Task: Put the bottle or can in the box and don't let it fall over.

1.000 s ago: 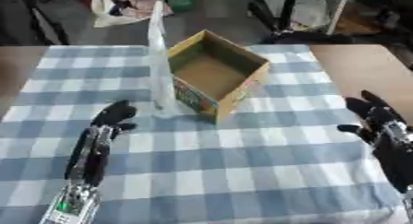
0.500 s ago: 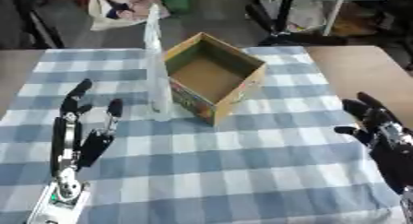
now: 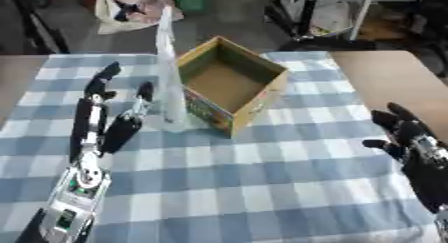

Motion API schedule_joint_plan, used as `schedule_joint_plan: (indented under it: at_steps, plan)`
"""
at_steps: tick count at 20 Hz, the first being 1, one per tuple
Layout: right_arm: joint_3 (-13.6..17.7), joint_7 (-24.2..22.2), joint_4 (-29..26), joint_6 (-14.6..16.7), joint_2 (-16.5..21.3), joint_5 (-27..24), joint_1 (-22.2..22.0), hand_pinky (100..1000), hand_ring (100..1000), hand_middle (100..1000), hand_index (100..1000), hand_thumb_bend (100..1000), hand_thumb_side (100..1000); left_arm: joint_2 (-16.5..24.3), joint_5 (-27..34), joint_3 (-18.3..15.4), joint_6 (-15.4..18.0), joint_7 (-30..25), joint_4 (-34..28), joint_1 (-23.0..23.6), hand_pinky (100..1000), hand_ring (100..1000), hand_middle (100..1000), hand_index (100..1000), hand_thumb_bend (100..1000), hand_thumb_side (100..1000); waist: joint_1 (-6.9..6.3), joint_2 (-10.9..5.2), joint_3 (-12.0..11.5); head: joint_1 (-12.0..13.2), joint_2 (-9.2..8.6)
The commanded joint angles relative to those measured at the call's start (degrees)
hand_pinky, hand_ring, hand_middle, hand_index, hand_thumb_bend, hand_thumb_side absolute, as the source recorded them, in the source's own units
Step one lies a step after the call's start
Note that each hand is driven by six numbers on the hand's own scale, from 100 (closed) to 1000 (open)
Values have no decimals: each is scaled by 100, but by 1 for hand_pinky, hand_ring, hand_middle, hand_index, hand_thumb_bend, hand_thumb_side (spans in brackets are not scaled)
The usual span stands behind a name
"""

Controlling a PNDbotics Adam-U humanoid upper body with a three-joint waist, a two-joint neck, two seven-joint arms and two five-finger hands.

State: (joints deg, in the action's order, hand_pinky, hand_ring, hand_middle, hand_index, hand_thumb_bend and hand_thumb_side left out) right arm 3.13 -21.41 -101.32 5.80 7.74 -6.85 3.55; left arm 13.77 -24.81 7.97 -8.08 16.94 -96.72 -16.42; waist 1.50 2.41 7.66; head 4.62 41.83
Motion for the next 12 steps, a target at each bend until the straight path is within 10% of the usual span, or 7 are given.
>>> schedule_joint_plan:
  at_steps: [1, 12]
  plan:
    - [-4, -14, -62, 0, 49, -22, 42, 752, 1000, 881, 997, 100, 802, 177, 2, -22, -74, 69, 108, -288, 814, 936, 833, 934, 430, 758, -10, -61, 22, 23, -72]
    - [-36, -56, -57, -23, 29, -26, 56, 753, 1000, 880, 998, 100, 805, 277, -26, -28, -188, 133, 888, -935, 810, 931, 824, 931, 393, 782, -27, -49, 144, 35, -83]
